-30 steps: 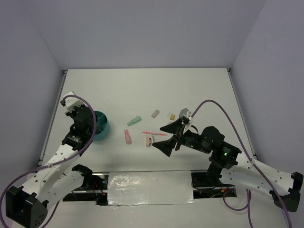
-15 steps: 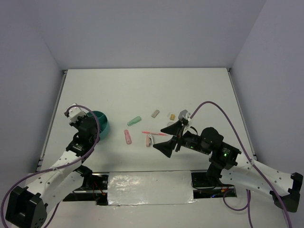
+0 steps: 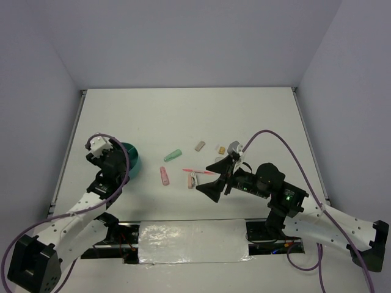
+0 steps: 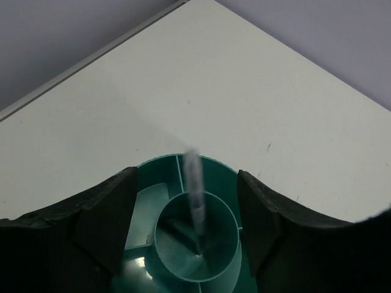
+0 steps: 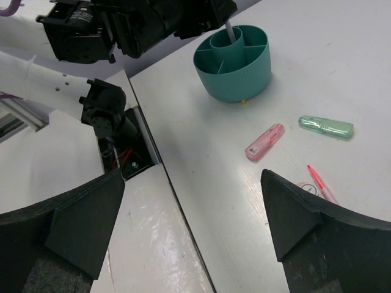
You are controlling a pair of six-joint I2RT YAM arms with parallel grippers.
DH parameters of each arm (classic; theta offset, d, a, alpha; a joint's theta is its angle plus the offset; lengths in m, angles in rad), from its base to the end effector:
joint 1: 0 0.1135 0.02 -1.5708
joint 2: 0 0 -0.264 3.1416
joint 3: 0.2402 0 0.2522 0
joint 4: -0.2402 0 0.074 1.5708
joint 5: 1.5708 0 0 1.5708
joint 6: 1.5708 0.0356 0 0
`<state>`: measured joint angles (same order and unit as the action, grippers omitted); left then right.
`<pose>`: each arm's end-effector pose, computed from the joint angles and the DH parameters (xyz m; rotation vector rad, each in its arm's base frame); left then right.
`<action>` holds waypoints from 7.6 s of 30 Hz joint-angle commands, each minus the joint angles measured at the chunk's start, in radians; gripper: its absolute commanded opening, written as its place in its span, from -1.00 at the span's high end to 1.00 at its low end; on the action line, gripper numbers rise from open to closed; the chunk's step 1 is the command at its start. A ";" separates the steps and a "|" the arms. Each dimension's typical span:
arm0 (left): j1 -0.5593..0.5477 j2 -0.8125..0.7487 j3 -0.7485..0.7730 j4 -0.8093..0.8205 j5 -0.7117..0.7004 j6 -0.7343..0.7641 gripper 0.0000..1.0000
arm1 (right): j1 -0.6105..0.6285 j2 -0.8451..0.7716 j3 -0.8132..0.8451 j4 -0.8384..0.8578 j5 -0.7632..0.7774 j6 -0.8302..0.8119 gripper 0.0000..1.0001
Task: Sort the stationery into containers
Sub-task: Place the pen in the storage box, then pick up the pen from the center of the board, then close the pen cap on the pen.
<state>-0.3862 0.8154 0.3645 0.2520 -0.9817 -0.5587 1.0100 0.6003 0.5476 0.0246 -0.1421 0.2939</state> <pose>0.1756 -0.0395 0.2344 -0.8050 1.4783 0.1595 0.0804 0.1374 0.3066 -0.7114 1.5631 1.1076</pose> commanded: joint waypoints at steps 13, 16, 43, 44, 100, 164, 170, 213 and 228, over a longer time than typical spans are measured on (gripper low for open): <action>0.004 -0.101 0.340 -0.383 0.263 -0.093 -0.99 | -0.098 0.157 0.083 -0.104 0.052 -0.041 -1.00; 0.004 -0.027 0.533 -0.629 0.366 -0.105 -0.99 | -0.168 0.254 0.120 -0.179 0.003 -0.116 -0.99; 0.004 -0.306 0.436 -0.823 0.684 0.141 -0.99 | -0.286 0.954 0.624 -0.548 0.432 0.082 -0.78; 0.004 -0.303 0.435 -0.823 0.690 0.141 -0.99 | -0.284 0.951 0.618 -0.533 0.415 0.056 -0.76; -0.079 -0.274 0.429 -0.816 0.712 0.146 -0.99 | -0.225 1.237 0.617 -0.457 0.010 -0.570 0.20; -0.370 1.436 1.541 -0.655 0.905 0.312 -0.32 | -0.476 -0.088 0.365 -0.812 0.512 0.245 1.00; -0.376 1.452 1.504 -0.628 0.931 0.306 -0.23 | -0.478 -0.094 0.365 -0.815 0.503 0.223 1.00; -0.384 1.598 1.643 -0.761 0.867 0.428 -0.13 | -0.478 -0.094 0.373 -0.798 0.426 0.163 1.00; -0.384 1.660 1.689 -0.809 0.877 0.454 0.82 | -0.478 -0.093 0.382 -0.790 0.409 0.146 1.00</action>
<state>-0.7658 2.4210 2.0460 -0.4946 -0.0994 -0.1280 0.5358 0.5011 0.9215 -0.7944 0.2760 0.4545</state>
